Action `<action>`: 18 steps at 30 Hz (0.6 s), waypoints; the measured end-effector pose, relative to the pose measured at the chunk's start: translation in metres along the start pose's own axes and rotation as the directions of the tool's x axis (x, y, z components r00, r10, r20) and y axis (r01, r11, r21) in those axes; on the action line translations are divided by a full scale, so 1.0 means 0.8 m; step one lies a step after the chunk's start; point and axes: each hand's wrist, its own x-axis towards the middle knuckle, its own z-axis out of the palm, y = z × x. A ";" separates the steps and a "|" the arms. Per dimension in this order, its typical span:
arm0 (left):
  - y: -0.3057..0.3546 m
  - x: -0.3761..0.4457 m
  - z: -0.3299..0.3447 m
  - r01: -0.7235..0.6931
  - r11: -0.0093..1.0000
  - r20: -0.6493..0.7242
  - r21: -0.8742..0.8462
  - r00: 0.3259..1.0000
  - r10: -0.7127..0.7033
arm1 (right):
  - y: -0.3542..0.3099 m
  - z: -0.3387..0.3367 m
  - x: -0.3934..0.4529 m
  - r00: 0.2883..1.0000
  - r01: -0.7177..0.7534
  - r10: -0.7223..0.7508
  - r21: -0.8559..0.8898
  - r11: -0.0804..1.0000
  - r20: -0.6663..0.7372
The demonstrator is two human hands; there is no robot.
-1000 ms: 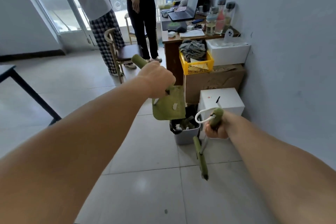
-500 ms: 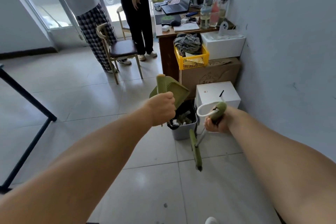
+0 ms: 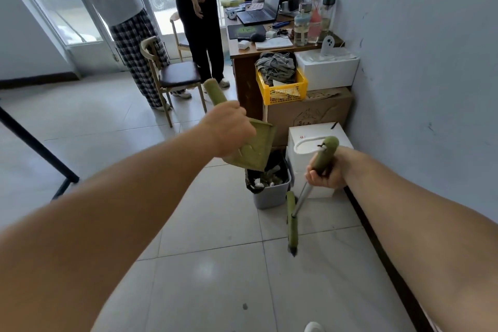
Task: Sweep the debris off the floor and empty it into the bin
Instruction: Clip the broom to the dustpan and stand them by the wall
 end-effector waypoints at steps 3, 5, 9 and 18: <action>-0.030 0.003 -0.032 0.037 0.996 -0.014 -0.080 0.999 -0.038 | -0.023 0.000 -0.027 1.000 0.004 -0.004 -0.123 0.992 -0.003; -0.047 0.006 -0.052 0.047 0.987 -0.031 -0.153 0.998 -0.052 | -0.038 -0.005 -0.049 0.999 0.034 -0.032 -0.164 0.986 0.016; -0.070 0.020 -0.092 0.064 0.935 -0.072 -0.350 0.993 -0.095 | -0.062 -0.016 -0.099 0.980 0.198 -0.187 -0.208 0.958 0.071; -0.107 0.099 -0.169 -0.017 0.854 -0.121 -0.519 0.991 -0.054 | -0.116 -0.055 -0.196 0.871 0.480 -0.491 -0.263 0.837 0.025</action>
